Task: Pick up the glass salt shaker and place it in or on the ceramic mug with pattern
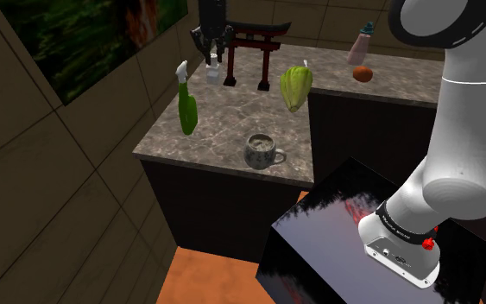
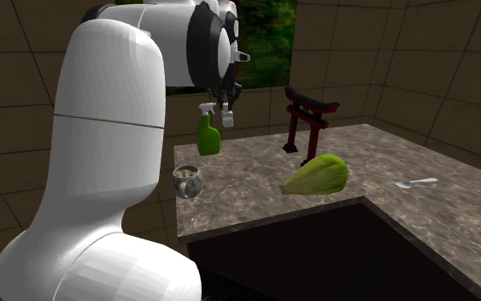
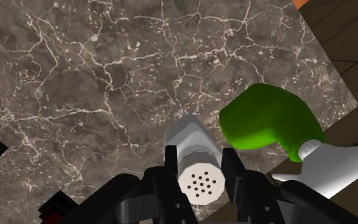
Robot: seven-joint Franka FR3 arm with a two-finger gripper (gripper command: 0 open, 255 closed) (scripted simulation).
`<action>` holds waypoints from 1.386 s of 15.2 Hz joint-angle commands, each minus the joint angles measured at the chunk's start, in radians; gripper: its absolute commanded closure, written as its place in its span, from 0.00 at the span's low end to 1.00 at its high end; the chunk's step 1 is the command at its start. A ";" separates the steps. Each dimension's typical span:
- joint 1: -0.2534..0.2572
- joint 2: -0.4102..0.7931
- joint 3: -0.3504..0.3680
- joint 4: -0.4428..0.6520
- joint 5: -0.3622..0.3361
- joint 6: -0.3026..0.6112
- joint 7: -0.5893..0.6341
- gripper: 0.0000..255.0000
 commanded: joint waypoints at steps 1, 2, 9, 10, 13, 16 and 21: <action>0.002 0.013 0.000 0.042 -0.002 -0.030 0.000 1.00; -0.001 -0.042 0.003 -0.035 0.005 -0.007 0.004 1.00; -0.006 -0.357 0.021 -0.435 0.053 0.082 0.024 1.00; -0.005 -0.398 0.023 -0.480 0.060 0.087 0.026 1.00; 0.002 -0.516 0.029 -0.603 0.082 0.094 0.034 1.00; 0.012 -0.630 0.035 -0.711 0.104 0.090 0.043 1.00; 0.036 -0.816 0.045 -0.862 0.142 0.059 0.063 1.00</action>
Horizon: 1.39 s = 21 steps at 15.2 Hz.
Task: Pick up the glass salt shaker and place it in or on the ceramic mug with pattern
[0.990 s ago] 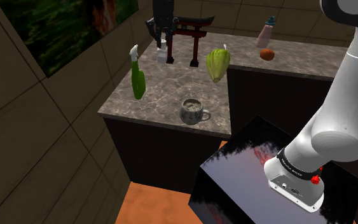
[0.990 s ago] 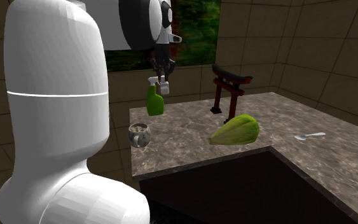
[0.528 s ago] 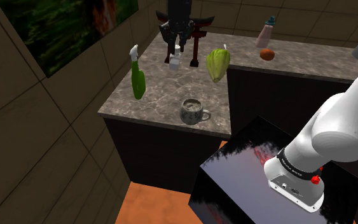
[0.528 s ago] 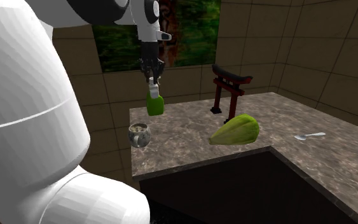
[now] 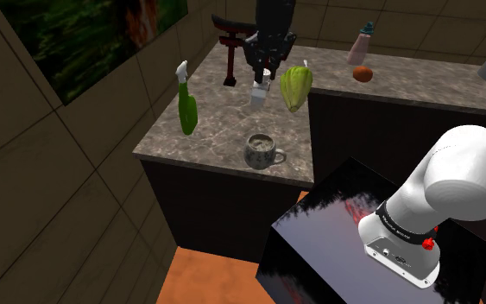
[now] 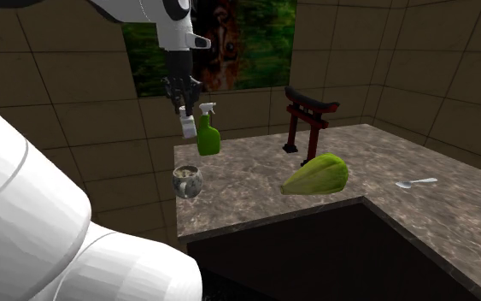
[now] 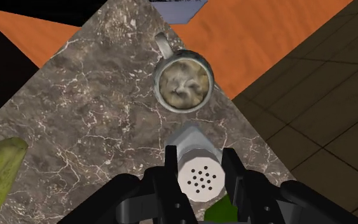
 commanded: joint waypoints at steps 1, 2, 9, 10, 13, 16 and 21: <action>0.010 -0.078 0.001 -0.058 0.015 -0.019 0.005 1.00; 0.016 -0.115 0.004 -0.083 0.023 -0.029 0.011 1.00; 0.022 -0.140 0.010 -0.181 0.032 0.044 0.011 1.00; 0.023 -0.140 0.011 -0.195 0.033 0.057 0.010 1.00; 0.024 -0.140 0.014 -0.234 0.035 0.098 0.009 1.00; 0.025 -0.136 0.017 -0.272 0.037 0.138 0.008 1.00; 0.027 -0.127 0.024 -0.332 0.041 0.208 0.006 1.00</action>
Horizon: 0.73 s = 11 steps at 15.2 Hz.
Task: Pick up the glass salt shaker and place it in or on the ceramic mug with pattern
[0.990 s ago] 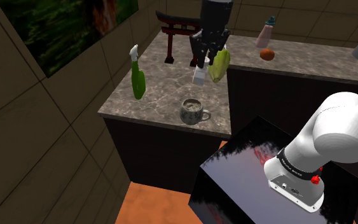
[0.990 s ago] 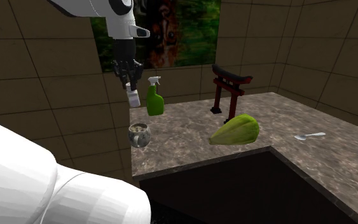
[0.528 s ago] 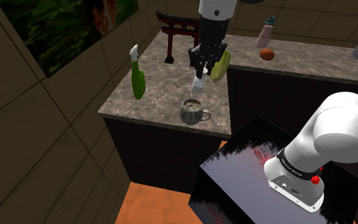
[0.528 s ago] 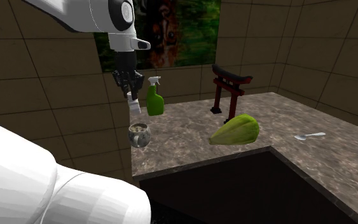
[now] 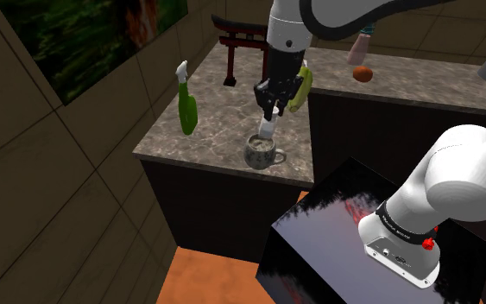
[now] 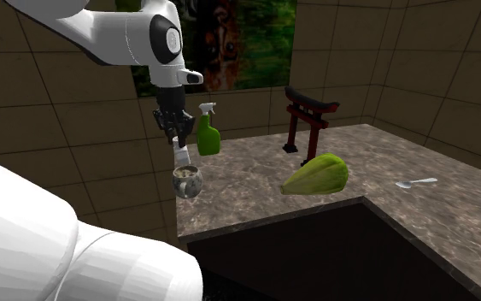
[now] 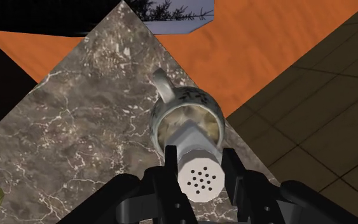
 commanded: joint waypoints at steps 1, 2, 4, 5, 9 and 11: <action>0.000 0.004 0.001 -0.025 0.001 0.030 -0.002 1.00; 0.000 0.007 0.003 -0.037 0.002 0.044 -0.003 1.00; 0.001 0.012 0.004 -0.053 0.003 0.065 -0.003 1.00; 0.001 0.012 0.004 -0.053 0.003 0.065 -0.003 1.00; 0.001 0.012 0.004 -0.053 0.003 0.065 -0.003 1.00; 0.001 0.012 0.004 -0.053 0.003 0.065 -0.003 1.00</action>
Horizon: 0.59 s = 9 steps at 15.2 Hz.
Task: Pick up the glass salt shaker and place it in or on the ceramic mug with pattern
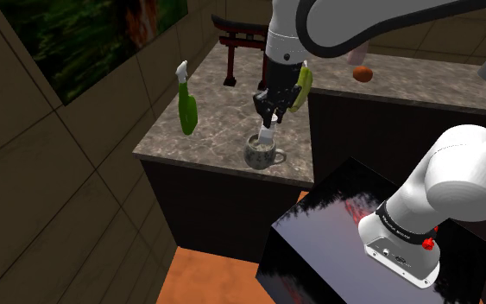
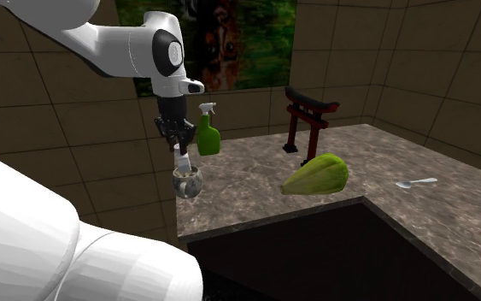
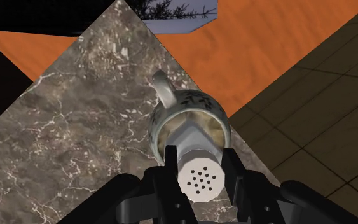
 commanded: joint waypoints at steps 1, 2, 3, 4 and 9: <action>0.000 0.000 0.000 0.000 0.000 0.000 0.000 0.00; 0.000 0.000 0.000 0.000 0.000 0.000 0.000 0.00; 0.000 0.000 0.000 0.000 0.000 0.000 0.000 0.00; 0.000 0.000 0.000 0.000 0.000 0.000 0.000 0.00; -0.003 -0.021 -0.011 0.084 -0.006 -0.105 0.000 0.00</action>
